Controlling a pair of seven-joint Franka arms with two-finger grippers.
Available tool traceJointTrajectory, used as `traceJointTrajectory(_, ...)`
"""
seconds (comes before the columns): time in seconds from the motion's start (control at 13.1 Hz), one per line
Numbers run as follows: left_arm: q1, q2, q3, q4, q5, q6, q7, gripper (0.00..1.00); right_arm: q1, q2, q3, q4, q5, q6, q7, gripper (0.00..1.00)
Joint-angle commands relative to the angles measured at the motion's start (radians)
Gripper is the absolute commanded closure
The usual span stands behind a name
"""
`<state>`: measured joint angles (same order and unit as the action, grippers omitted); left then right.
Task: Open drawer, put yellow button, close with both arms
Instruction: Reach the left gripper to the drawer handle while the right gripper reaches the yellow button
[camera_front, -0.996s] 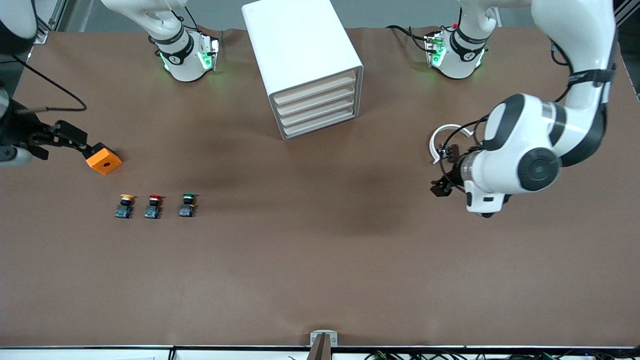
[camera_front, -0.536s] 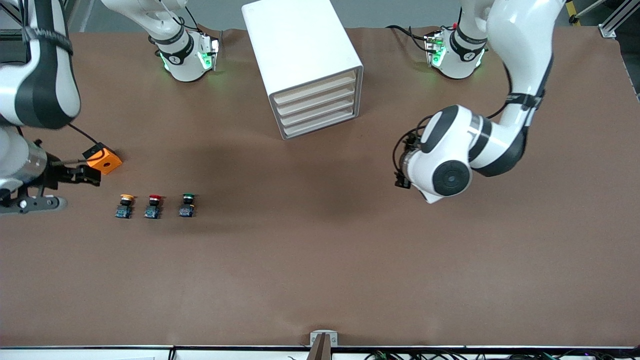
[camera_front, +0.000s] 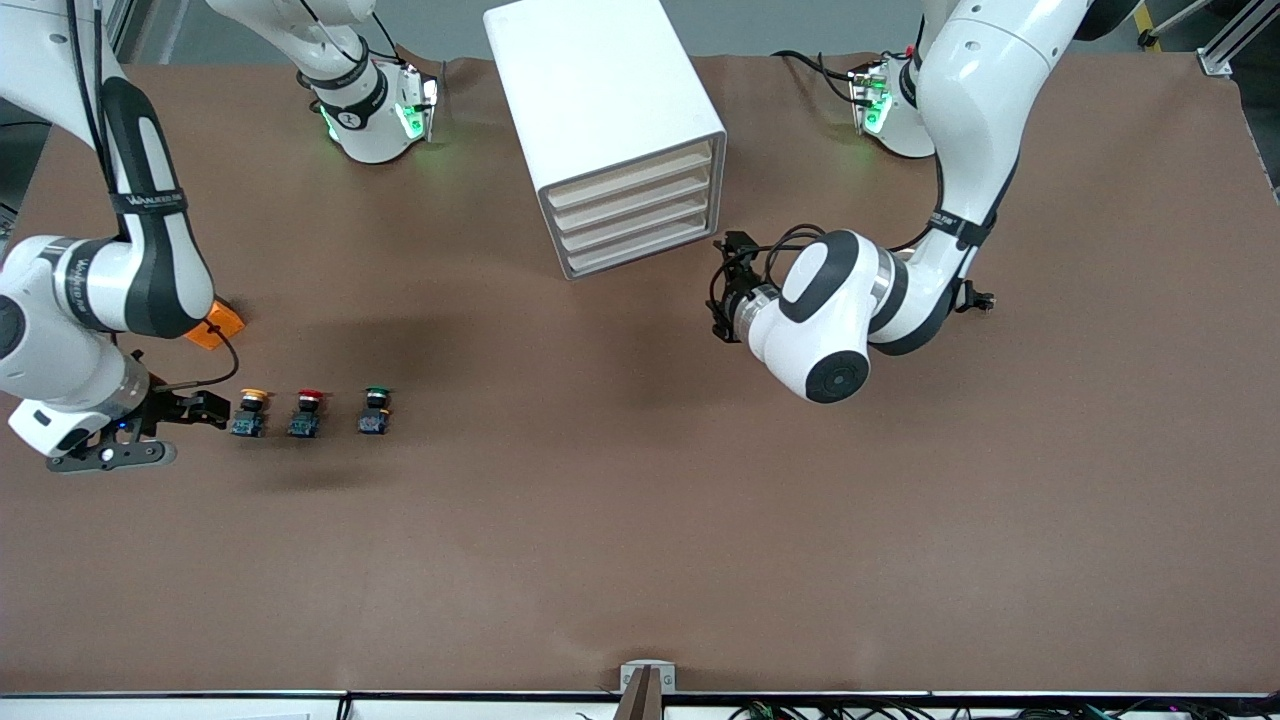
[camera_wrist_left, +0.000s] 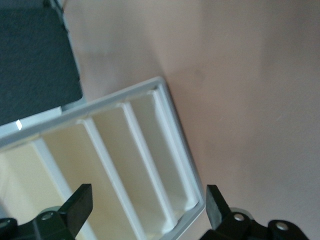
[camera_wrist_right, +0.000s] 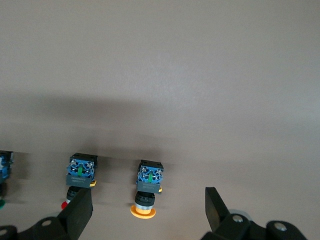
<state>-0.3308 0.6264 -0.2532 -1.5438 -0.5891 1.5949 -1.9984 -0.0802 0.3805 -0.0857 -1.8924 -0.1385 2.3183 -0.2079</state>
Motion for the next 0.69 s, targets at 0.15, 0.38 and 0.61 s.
traceJointTrajectory(0.15, -0.042, 0.045, 0.006, 0.031, -0.193, -0.026, -0.075, 0.05, -0.038, 0.052, 0.015, -0.062, -0.02, 0.101, -0.007, 0.0)
traceJointTrajectory(0.38, -0.073, 0.079, 0.006, 0.031, -0.339, -0.026, -0.077, 0.13, -0.049, 0.064, 0.015, -0.106, -0.012, 0.156, -0.001, 0.0)
traceJointTrajectory(0.61, -0.1, 0.096, 0.006, 0.03, -0.36, -0.059, -0.112, 0.27, -0.066, 0.086, 0.015, -0.194, -0.001, 0.309, 0.002, 0.0)
